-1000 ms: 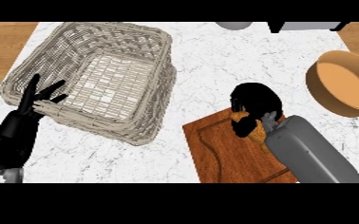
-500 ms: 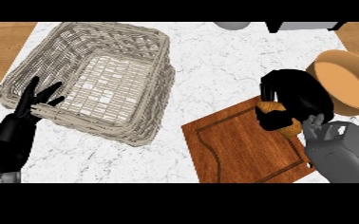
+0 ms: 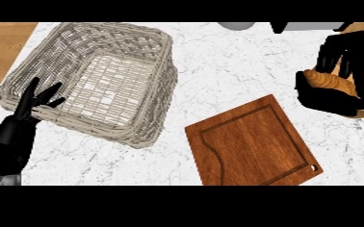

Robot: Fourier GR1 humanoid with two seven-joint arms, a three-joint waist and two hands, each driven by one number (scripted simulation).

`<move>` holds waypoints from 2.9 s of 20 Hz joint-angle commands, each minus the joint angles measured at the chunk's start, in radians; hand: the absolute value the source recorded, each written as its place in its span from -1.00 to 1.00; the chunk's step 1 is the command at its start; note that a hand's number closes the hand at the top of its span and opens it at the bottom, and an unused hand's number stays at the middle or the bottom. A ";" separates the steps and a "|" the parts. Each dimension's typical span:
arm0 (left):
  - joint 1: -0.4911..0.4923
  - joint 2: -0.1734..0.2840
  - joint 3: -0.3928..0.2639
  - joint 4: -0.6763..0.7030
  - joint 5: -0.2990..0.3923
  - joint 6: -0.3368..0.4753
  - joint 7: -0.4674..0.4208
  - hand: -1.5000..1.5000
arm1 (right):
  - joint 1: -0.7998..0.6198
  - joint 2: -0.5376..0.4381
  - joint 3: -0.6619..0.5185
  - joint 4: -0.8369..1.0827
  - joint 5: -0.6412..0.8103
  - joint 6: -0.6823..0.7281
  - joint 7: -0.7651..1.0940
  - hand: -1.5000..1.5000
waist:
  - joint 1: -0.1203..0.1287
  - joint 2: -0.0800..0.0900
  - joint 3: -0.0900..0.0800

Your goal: Pick the croissant from the cutting board and place it in the pot

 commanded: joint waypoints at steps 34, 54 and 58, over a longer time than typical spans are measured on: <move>-0.082 0.002 -0.014 0.150 -0.039 -0.049 0.077 0.00 | -0.179 -0.157 -0.426 1.020 -0.013 -0.325 -0.796 1.00 | 0.087 0.050 -0.012; -0.030 -0.014 -0.022 0.111 -0.057 -0.031 0.076 0.00 | -0.438 -0.083 -0.764 1.396 -0.343 -0.424 -1.127 -1.00 | 0.076 0.040 -0.010; -0.062 -0.012 -0.005 0.161 -0.057 -0.030 0.076 0.00 | -0.503 -0.134 -0.795 1.430 -0.394 -0.324 -1.065 -1.00 | 0.048 0.034 -0.014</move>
